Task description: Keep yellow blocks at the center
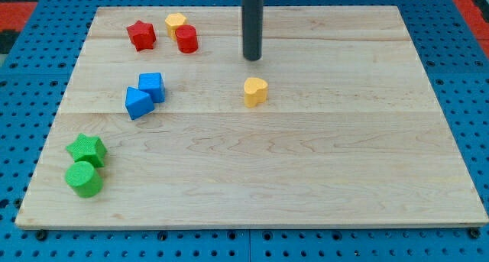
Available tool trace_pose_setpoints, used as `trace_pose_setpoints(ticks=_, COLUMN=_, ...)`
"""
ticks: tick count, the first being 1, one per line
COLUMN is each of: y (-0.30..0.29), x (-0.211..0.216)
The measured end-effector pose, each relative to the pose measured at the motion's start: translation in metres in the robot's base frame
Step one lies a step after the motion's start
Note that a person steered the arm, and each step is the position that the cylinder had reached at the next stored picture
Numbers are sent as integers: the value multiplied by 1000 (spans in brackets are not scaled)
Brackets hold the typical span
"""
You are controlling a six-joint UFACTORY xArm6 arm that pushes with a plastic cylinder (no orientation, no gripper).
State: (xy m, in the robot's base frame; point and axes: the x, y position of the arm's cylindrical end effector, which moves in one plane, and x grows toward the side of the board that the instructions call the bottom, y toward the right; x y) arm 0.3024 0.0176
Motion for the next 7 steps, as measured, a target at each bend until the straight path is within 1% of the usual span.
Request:
trace_pose_setpoints(ticks=1, y=-53, x=-68)
trace_pose_setpoints(ticks=2, y=-147, x=-96)
trace_pose_setpoints(ticks=3, y=-202, x=-98)
trace_pose_setpoints(ticks=4, y=-165, x=-68)
trace_pose_setpoints(ticks=6, y=-15, x=-36)
trace_pose_setpoints(ticks=7, y=-14, x=-53)
